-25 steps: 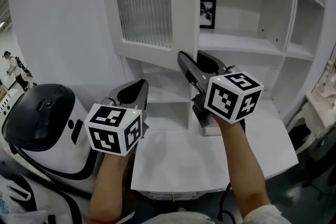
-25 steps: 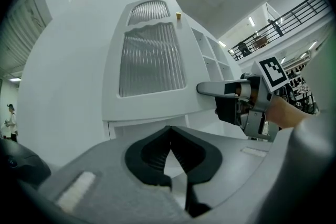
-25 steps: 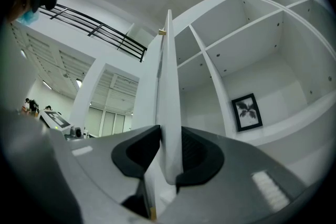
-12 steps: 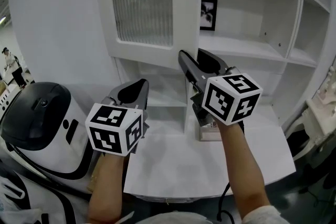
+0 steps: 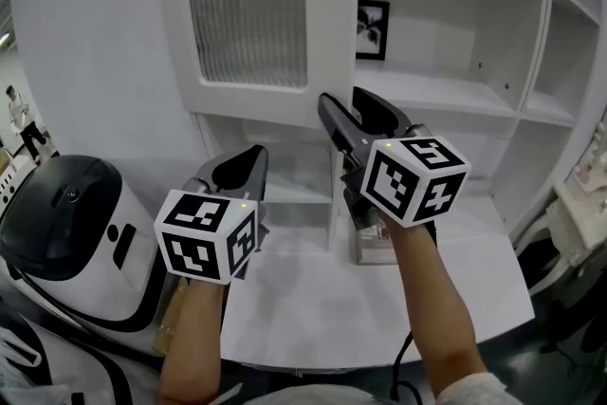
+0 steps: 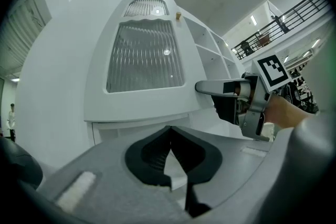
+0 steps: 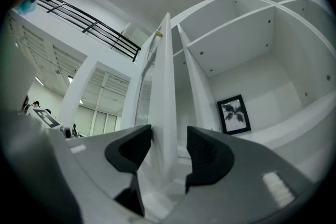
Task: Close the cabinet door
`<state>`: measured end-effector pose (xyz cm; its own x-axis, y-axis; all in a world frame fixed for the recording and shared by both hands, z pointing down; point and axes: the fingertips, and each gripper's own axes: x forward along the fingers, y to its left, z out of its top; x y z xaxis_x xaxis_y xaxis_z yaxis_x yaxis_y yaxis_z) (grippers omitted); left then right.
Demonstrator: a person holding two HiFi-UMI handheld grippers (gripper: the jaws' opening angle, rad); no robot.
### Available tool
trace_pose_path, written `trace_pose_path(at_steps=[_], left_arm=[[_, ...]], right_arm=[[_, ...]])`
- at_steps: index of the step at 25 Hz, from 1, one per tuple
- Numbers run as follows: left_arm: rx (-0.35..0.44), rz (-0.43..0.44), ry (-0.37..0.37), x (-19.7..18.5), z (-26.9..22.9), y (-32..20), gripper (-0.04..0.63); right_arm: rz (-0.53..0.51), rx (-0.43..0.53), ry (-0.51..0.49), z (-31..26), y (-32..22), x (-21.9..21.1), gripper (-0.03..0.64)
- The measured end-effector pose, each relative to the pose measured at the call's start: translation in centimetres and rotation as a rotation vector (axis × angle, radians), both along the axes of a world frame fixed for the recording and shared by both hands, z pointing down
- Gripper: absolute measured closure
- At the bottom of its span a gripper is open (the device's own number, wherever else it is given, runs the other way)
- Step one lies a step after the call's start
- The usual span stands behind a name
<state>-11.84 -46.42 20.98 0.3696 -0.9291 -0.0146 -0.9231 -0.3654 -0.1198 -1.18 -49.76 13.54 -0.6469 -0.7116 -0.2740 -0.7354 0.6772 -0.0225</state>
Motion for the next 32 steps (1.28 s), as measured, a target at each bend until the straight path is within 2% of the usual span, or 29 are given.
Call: trace_pose_path(at_steps=[2,15,32], left_arm=[[0.003,-0.001,0.0,0.1,-0.1,-0.4,0.595],[-0.006,-0.006,-0.009,0.8,0.0,-3.7,0.595],[-0.011,-0.037,-0.013,-0.3,0.3,-5.7,0.595]], right_arm=[[-0.004,-0.011,-0.009,0.0,-0.6,0.3,0.39],[-0.008,-0.013,-0.007,-0.2,-3.8,0.9,0.39],[0.034,-0.006,-0.004,-0.3,-7.0,1.0,0.387]])
